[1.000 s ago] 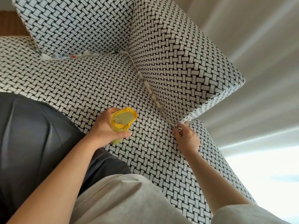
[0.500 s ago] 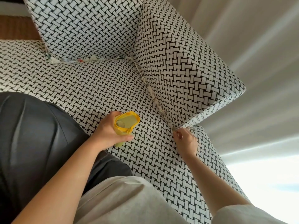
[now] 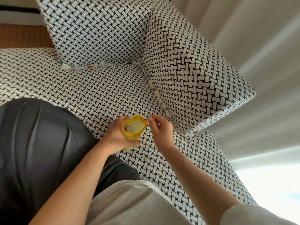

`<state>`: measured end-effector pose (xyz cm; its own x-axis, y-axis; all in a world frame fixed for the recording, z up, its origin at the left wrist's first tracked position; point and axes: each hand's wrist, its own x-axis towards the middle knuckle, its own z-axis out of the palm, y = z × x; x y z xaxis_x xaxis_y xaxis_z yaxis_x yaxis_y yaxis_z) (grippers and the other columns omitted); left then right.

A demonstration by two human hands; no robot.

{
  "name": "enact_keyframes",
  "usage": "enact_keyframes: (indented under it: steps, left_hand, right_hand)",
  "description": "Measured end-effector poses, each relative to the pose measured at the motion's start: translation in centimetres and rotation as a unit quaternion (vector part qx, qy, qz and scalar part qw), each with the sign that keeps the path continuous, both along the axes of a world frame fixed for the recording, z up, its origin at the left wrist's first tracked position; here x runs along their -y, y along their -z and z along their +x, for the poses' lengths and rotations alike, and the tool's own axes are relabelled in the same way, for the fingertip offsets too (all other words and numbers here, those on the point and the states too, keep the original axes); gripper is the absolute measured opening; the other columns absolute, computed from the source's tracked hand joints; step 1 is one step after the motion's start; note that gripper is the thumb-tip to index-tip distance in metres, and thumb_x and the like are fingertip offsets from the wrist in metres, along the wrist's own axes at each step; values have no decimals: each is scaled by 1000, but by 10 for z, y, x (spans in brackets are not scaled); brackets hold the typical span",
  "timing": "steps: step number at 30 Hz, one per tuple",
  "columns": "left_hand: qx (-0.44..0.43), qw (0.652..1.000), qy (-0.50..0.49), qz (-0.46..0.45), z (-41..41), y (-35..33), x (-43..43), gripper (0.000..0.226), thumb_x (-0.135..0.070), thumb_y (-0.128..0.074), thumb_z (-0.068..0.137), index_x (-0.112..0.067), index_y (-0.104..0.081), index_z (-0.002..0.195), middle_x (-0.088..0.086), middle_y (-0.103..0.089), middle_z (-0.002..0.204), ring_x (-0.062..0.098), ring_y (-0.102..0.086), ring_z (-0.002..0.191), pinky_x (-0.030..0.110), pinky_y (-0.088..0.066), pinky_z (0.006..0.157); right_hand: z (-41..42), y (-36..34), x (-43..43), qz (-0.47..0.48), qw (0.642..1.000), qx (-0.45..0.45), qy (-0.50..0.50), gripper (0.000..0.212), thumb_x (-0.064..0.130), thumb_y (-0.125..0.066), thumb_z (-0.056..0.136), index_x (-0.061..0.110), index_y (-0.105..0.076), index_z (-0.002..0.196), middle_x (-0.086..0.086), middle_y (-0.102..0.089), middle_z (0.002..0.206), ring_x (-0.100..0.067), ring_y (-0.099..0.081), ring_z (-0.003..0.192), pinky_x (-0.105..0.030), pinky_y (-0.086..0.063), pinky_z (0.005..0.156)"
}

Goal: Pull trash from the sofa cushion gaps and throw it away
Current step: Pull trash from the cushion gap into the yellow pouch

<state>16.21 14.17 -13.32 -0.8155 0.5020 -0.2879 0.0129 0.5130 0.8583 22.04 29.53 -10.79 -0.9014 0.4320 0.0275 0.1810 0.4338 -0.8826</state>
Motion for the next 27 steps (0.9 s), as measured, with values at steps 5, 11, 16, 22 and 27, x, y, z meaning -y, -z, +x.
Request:
enact_keyframes:
  steps: [5,11,16,22,27]
  left_hand:
    - [-38,999,20,-6,0,-2,-1,90,-37,-85,57,-35,-31,129,-9,-36,120,15,-37,119,39,-37,101]
    - [-34,999,23,-15,0,0,-1,92,-35,-85,57,-36,-34,132,-6,-35,124,18,-36,123,45,-37,103]
    - [-51,998,16,-15,0,1,-3,84,-30,-86,57,-34,-38,127,-6,-37,119,16,-38,117,32,-37,94]
    - [-42,999,16,-1,-1,2,-5,78,-27,-86,58,-39,-37,117,-3,-37,120,15,-40,114,30,-36,90]
    - [-51,999,10,-10,0,0,-4,82,-28,-86,58,-31,-41,126,-4,-38,118,15,-41,113,31,-37,90]
  right_hand:
    - [54,46,-63,146,958,136,205,15,23,-53,90,14,-61,99,8,-56,80,-7,-52,65,-23,-48,63]
    - [90,66,-100,196,932,187,242,33,36,-56,87,17,-57,114,1,-59,106,-15,-55,91,-29,-30,90]
    - [74,63,-105,228,915,228,241,32,39,-54,89,26,-58,117,1,-54,108,-14,-56,74,-32,-29,93]
    - [72,60,-110,236,909,259,223,34,43,-53,88,28,-55,119,3,-52,112,-11,-51,76,-35,-28,97]
    - [71,68,-103,235,921,177,256,17,32,-59,86,22,-59,100,1,-55,103,-11,-49,69,-30,-26,83]
